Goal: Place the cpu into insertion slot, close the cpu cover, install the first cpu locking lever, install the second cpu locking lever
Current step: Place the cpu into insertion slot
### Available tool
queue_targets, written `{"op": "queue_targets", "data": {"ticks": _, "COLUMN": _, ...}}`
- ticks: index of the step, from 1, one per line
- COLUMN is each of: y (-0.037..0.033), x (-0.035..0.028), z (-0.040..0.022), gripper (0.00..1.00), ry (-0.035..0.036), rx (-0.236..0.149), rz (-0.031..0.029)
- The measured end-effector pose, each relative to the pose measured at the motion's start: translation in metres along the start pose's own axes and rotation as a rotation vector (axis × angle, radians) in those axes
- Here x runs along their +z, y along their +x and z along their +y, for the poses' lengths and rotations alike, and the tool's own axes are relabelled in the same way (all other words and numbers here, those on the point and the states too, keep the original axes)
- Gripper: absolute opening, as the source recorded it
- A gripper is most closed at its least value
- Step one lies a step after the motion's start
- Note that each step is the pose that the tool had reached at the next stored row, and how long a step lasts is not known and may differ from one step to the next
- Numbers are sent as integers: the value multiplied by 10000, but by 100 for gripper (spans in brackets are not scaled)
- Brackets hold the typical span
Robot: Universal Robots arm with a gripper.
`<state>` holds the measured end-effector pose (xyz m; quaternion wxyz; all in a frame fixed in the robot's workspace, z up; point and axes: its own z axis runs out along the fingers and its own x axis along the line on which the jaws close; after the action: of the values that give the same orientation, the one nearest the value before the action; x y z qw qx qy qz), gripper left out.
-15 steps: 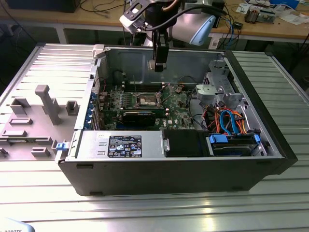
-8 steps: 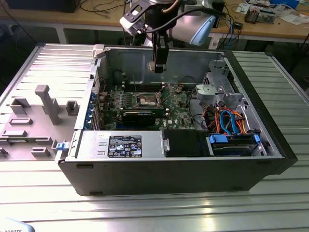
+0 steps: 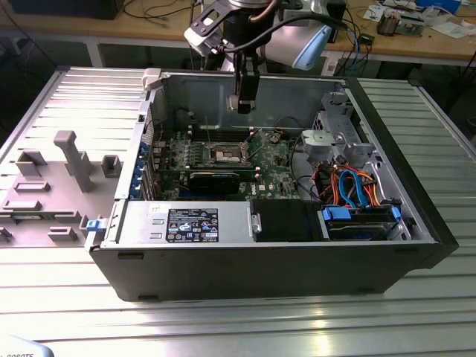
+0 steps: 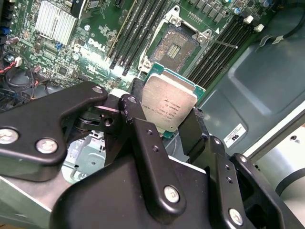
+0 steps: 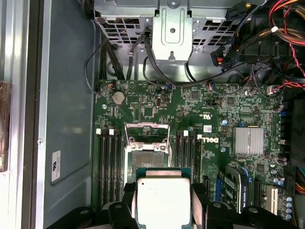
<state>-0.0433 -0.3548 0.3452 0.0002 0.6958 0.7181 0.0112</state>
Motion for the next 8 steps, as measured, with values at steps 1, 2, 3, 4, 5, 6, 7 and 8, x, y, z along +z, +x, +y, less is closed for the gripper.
{"op": "queue_targets", "data": {"ticks": 1, "y": 0, "x": 9, "z": -1, "gripper": 54, "ry": 58, "rx": 3, "rz": 1}}
{"op": "queue_targets", "data": {"ticks": 2, "y": 0, "x": 14, "z": -1, "gripper": 54, "ry": 63, "rx": 3, "rz": 2}}
{"op": "queue_targets", "data": {"ticks": 3, "y": 0, "x": 18, "z": -3, "gripper": 54, "ry": 64, "rx": 4, "rz": 2}}
{"op": "queue_targets", "data": {"ticks": 4, "y": 0, "x": 23, "z": -4, "gripper": 54, "ry": 66, "rx": 2, "rz": 1}}
{"op": "queue_targets", "data": {"ticks": 5, "y": -1, "x": 26, "z": -5, "gripper": 54, "ry": 67, "rx": 3, "rz": 0}}
{"op": "queue_targets", "data": {"ticks": 6, "y": -1, "x": 28, "z": -5, "gripper": 54, "ry": 68, "rx": 4, "rz": 0}}
{"op": "queue_targets", "data": {"ticks": 7, "y": -1, "x": 32, "z": -6, "gripper": 54, "ry": 76, "rx": 6, "rz": 0}}
{"op": "queue_targets", "data": {"ticks": 8, "y": 0, "x": 35, "z": -6, "gripper": 54, "ry": 87, "rx": 6, "rz": 2}}
